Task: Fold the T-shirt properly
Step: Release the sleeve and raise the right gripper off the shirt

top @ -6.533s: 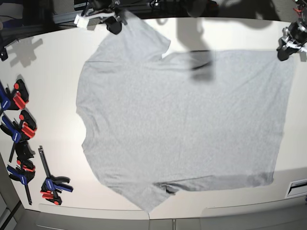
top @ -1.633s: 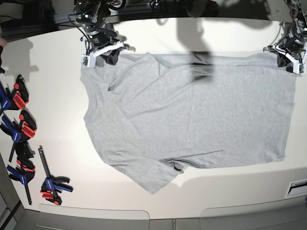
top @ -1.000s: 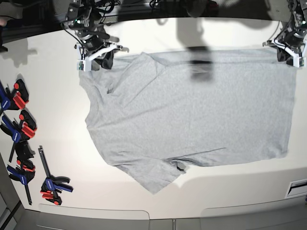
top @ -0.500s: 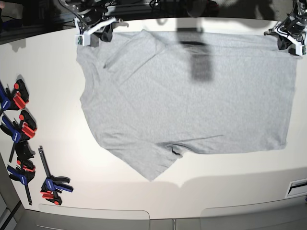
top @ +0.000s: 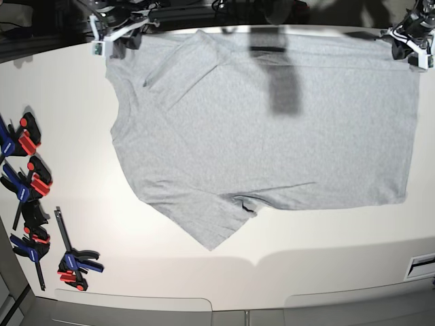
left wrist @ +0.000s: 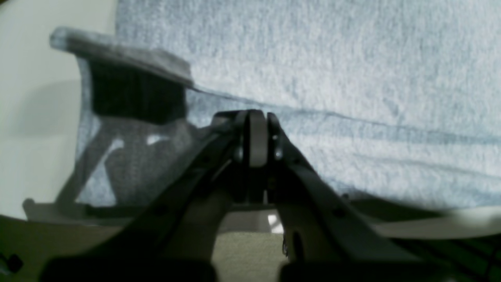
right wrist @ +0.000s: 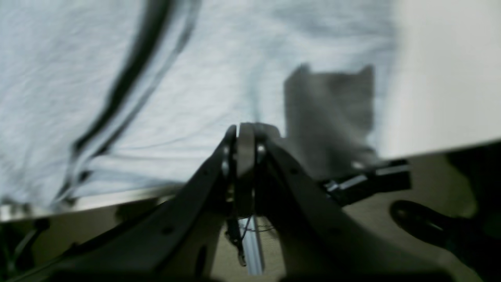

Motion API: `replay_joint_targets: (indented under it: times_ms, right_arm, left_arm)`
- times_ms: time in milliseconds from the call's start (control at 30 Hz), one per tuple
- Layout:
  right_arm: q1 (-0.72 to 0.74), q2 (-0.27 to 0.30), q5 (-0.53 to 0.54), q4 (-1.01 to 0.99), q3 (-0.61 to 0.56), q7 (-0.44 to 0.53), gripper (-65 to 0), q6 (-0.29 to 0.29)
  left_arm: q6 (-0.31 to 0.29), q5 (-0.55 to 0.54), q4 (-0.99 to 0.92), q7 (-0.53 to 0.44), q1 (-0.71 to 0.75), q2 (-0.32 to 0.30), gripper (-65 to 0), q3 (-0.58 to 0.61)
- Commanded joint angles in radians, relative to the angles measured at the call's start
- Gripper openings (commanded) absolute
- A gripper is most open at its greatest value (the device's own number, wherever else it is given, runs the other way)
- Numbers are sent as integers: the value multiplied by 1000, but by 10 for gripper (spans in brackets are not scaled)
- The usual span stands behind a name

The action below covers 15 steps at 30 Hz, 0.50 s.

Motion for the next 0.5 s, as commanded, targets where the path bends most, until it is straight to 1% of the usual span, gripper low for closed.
replay_joint_targets:
  times_ms: [0,133,200,267,333,400,467]
  right_arm:
    - [-10,5,29,15,11,25,-650,-5]
    - [-5,5,119,25,16,36,-650,1]
    - [-2,5,152,44,16,35,-650,23]
    - [6,5,151,74,16,36,-650,48]
    - [14,5,151,111,16,43,-650,58]
    - [29,5,147,148,16,51,-650,68]
    - [51,4,146,180,16,65,-650,90]
  left_arm:
    - [14,47,-1,112,25,0,-650,6]
    - [14,47,54,105,25,3,-650,-13]
    - [14,47,98,106,25,8,-650,-43]
    - [14,47,156,105,25,14,-650,-85]
    - [14,32,220,101,25,13,-650,-133]
    - [14,-5,281,67,25,14,-648,-183]
    - [14,-38,329,28,25,13,-634,-227]
